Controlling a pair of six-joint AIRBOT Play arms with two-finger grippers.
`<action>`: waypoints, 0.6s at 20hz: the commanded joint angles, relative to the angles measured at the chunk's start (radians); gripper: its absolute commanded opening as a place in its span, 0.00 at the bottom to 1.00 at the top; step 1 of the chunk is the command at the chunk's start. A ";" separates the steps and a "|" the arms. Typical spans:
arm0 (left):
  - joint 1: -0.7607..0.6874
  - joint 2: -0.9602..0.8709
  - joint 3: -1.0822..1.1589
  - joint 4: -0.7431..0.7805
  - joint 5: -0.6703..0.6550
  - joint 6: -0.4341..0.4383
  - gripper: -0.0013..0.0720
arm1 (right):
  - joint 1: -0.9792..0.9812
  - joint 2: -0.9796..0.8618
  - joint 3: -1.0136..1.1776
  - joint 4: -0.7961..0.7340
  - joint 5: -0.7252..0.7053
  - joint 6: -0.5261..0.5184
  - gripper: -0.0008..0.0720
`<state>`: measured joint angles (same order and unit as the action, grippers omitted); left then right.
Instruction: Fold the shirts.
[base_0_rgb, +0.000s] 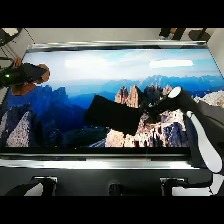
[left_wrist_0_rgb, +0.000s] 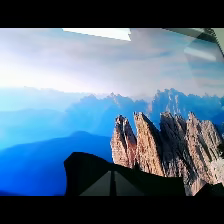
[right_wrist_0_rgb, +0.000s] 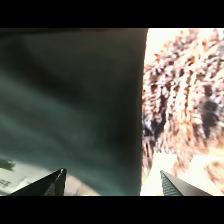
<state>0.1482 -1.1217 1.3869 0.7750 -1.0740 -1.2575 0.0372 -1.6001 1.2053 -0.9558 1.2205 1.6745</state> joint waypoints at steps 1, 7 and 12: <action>0.000 0.001 -0.002 0.000 0.000 0.000 0.05 | 0.067 -0.043 -0.074 0.066 -0.118 -0.014 0.90; 0.000 0.001 -0.002 0.000 0.000 0.000 0.05 | 0.038 0.005 0.022 0.096 -0.181 -0.093 0.08; 0.000 0.000 -0.002 0.000 0.000 0.001 0.05 | -0.215 0.135 0.344 -0.005 0.026 -0.045 0.08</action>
<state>0.1482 -1.1213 1.3853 0.7750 -1.0740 -1.2575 -0.0525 -1.5246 1.3903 -0.9035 1.1320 1.6047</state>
